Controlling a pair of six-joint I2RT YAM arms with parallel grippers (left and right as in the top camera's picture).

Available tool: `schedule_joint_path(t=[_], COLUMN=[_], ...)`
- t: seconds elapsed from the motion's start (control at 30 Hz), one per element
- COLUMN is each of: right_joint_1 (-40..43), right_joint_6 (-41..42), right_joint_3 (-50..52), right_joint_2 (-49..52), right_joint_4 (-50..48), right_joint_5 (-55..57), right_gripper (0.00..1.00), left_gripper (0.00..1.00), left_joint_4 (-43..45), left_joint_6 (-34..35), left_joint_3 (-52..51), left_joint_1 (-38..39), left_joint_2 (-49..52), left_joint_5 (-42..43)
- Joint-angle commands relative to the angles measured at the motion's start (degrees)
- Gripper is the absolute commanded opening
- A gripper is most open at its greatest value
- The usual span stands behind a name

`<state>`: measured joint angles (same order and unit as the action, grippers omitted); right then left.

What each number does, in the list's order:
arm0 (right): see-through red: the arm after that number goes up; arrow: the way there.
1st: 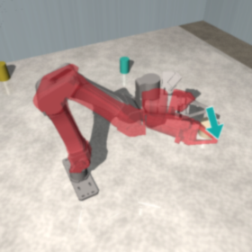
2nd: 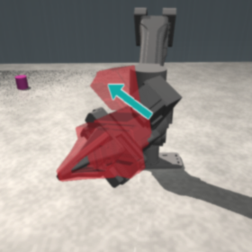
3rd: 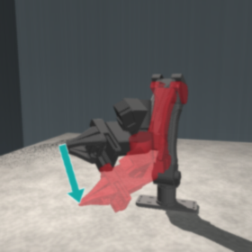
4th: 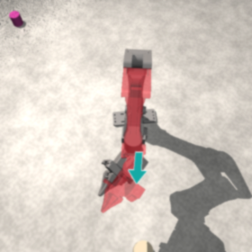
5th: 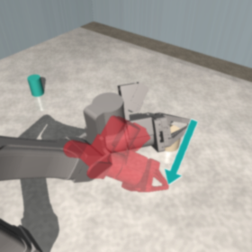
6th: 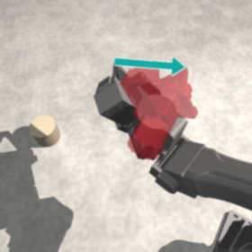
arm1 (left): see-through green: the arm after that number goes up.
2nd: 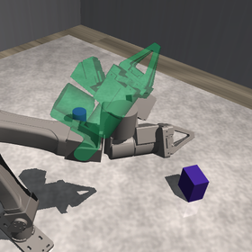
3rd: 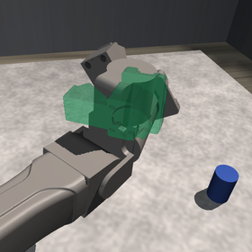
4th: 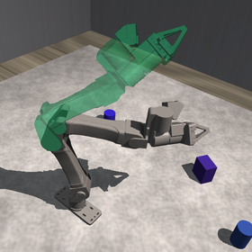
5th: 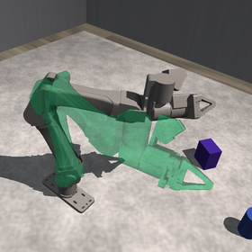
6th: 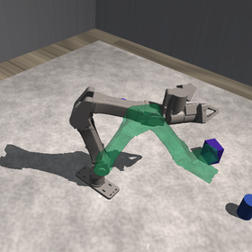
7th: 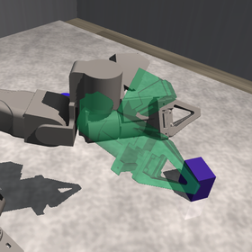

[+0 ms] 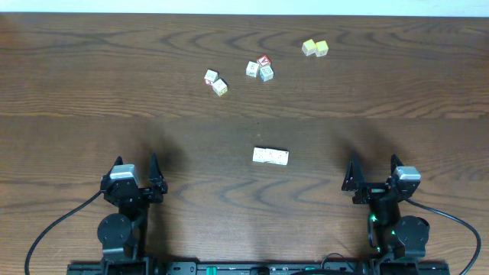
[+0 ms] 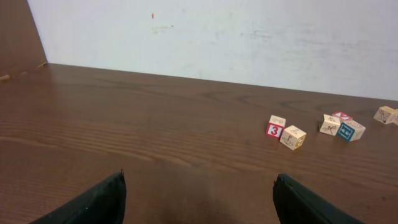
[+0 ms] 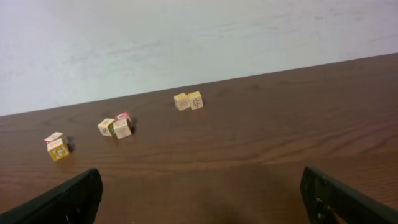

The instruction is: Lift 3 blocks

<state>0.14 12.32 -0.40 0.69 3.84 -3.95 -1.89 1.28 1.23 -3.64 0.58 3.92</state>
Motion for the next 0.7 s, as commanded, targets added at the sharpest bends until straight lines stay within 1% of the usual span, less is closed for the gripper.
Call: schedule_joint_path(t=[0.0,0.13,0.2,0.67], right_joint_1=[0.63,0.63,0.63,0.61], right_joint_6=[-2.82,-9.6,-10.75,-11.13], right_joint_3=[0.09,0.09,0.09,0.09], right_joint_2=[-0.42,-0.42,-0.42,-0.39], right_joint_4=[0.35,0.44,0.44,0.28], right_joint_5=[1.11,1.11,1.14,1.09], right_gripper=[0.99,0.99,0.99,0.99], left_gripper=[0.76,0.76,0.76,0.76], left_joint_4=[-1.88,-1.88,-1.88,-1.88], left_joint_6=[0.07,0.07,0.07,0.07], left_joint_3=[-1.01,-1.01,-1.01,-1.01], left_joint_1=[0.24,0.24,0.24,0.24], left_joint_2=[-0.35,-0.35,-0.35,-0.35], left_joint_5=[0.74,0.74,0.74,0.74])
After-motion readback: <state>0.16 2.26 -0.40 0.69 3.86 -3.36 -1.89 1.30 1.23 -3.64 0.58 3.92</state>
